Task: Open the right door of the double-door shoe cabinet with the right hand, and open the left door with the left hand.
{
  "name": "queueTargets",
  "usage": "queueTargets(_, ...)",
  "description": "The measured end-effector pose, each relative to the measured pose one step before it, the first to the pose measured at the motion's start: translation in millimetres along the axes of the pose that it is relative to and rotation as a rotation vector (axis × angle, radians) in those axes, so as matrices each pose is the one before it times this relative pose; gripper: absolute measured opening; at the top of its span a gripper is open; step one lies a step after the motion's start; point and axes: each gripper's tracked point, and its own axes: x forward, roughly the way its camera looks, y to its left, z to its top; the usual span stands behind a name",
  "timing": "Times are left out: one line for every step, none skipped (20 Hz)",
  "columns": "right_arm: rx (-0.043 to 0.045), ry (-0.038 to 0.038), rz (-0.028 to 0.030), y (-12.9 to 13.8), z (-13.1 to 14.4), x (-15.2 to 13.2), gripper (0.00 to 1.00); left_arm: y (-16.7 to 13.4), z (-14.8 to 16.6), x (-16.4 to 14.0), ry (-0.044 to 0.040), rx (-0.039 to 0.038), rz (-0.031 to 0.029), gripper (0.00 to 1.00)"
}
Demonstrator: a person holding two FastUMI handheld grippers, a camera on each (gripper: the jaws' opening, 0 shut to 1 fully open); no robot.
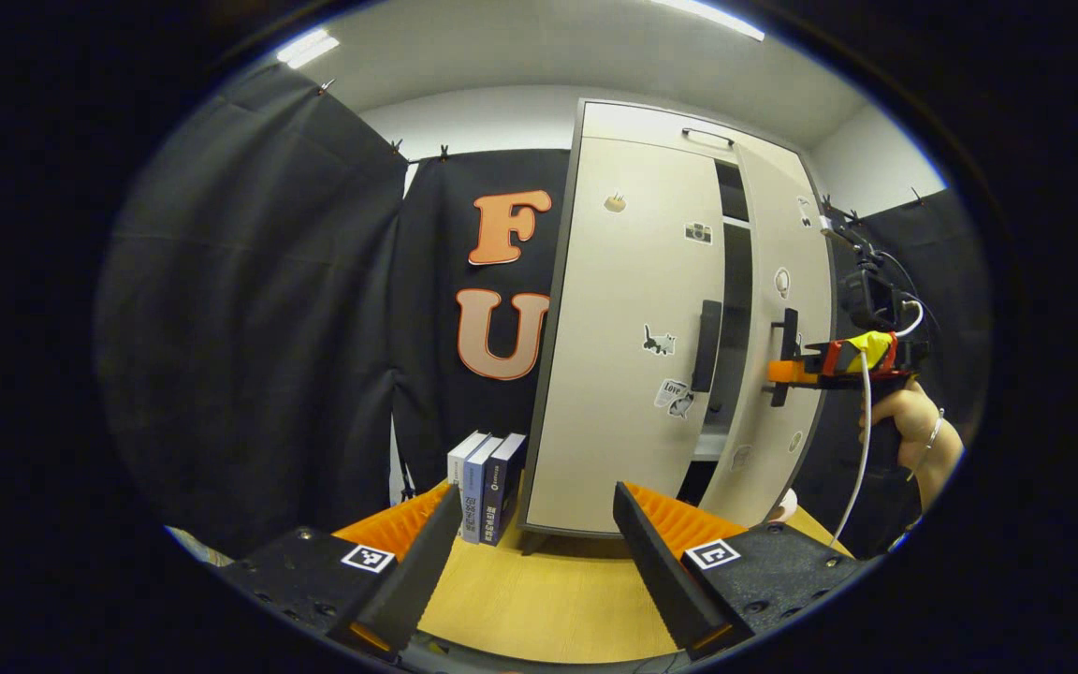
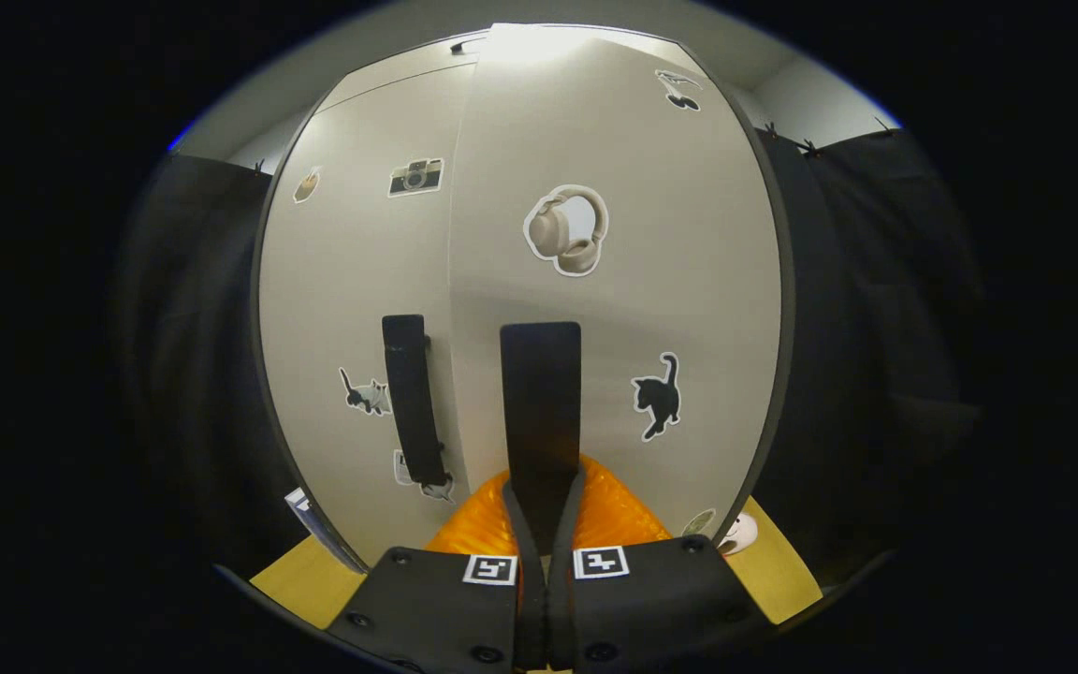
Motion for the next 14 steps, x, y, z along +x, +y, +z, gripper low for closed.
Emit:
queueTargets(-0.00083,0.00328,0.0075,-1.51,-0.29,-3.2,0.09,-2.89,2.48,-3.18,-0.00601,-0.00231,0.00146,0.98)
queueTargets(0.00303,0.00232,0.00773,-0.5,0.17,-3.74,0.09,-1.36,2.09,-3.4,-0.00651,0.00003,0.00781,0.98)
queueTargets(0.00284,0.00115,0.00556,-1.24,-0.32,-4.11,0.09,-2.44,1.58,-3.51,-0.00277,0.00112,0.00487,0.98)
queueTargets(-0.00312,0.00035,0.00317,-1.42,0.1,-2.23,0.09,-2.99,0.76,-3.18,-0.0024,-0.00057,0.00412,0.98)
queueTargets(-0.00603,0.00079,0.00406,-1.79,0.06,-1.56,0.09,-3.98,2.06,-2.87,-0.00303,-0.00196,0.0012,0.98)
queueTargets(0.0001,-0.00001,0.00381,-1.51,-0.38,-2.56,0.08,-3.78,0.01,-3.68,-0.00031,-0.00103,0.00214,0.97)
queueTargets(0.00265,0.00166,0.0033,-1.64,-0.27,-2.62,0.08,-4.36,0.62,-2.13,-0.00045,-0.00086,0.00142,0.97)
queueTargets(0.00516,-0.00169,0.00157,-1.68,0.49,-3.95,0.08,-3.68,1.56,-3.47,-0.00182,-0.00155,0.00219,0.97)
queueTargets(0.00311,-0.00351,0.00152,-1.77,0.28,-3.23,0.08,-3.97,1.57,-2.98,-0.00198,-0.00132,0.00181,0.97)
queueTargets(0.00314,-0.0031,0.00063,-2.23,-0.13,-1.68,0.08,-2.65,0.17,-2.55,-0.0023,0.00013,0.00133,0.97)
queueTargets(0.00205,-0.00267,-0.0004,-2.35,0.75,-2.46,0.08,-3.24,1.39,-3.27,-0.00043,0.00245,0.00106,0.97)
queueTargets(0.00402,-0.00063,-0.00128,-2.59,-0.4,-2.59,0.08,-3.6,-0.07,-0.63,-0.00025,0.00432,0.00012,0.97)
queueTargets(0.00467,-0.00192,-0.00065,-1.98,-0.29,-1.94,0.08,-3.35,1.73,-1.74,-0.00139,0.00438,0.00119,0.97)
queueTargets(0.00545,-0.00221,-0.00095,-2.63,0.74,-3.66,0.08,-2.81,0.42,-0.99,-0.00159,0.00289,0.00144,0.98)
